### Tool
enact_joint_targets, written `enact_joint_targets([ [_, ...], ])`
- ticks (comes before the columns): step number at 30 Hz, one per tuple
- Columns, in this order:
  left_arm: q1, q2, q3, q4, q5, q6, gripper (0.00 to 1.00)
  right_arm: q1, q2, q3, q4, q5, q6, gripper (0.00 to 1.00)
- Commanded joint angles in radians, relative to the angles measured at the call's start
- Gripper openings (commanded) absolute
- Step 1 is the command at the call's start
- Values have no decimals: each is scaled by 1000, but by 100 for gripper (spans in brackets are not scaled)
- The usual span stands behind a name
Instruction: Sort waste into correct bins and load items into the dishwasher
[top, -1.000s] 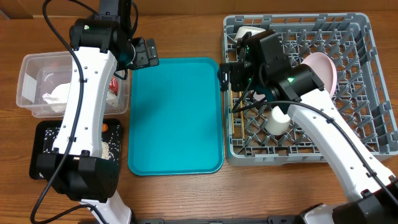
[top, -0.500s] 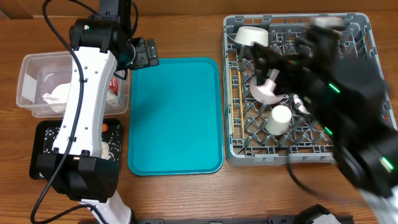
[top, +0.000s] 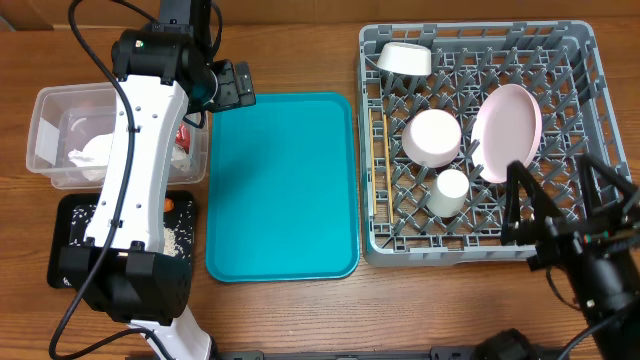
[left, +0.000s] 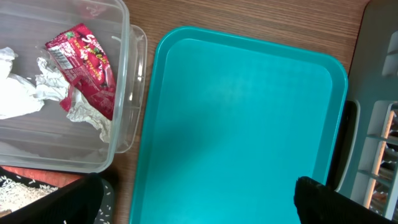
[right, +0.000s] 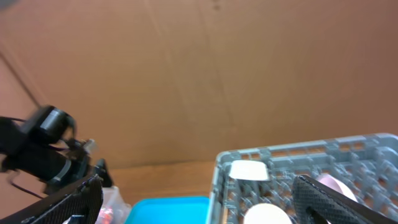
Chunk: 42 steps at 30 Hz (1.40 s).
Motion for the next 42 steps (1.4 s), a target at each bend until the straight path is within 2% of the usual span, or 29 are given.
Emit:
enact_joint_targets([
  [1, 6, 3, -5, 2, 8, -3, 100, -39, -80, -98, 15, 21, 9, 100],
  [12, 6, 3, -5, 2, 8, -3, 100, -170, -364, -475, 145, 21, 90, 100],
  [21, 6, 3, -5, 2, 8, -3, 100, -235, -560, -856, 462, 13, 142, 100],
  [25, 6, 3, -5, 2, 8, -3, 100, -238, -573, -996, 610, 14, 190, 100],
  [32, 6, 3, -5, 2, 8, -3, 100, -238, -573, -1151, 809, 10, 196, 100],
  [37, 6, 3, -5, 2, 8, -3, 100, -238, -573, -1221, 839, 6, 195, 100],
  [42, 6, 3, -5, 2, 8, -3, 100, -238, -573, -1220, 806, -10, 129, 100],
])
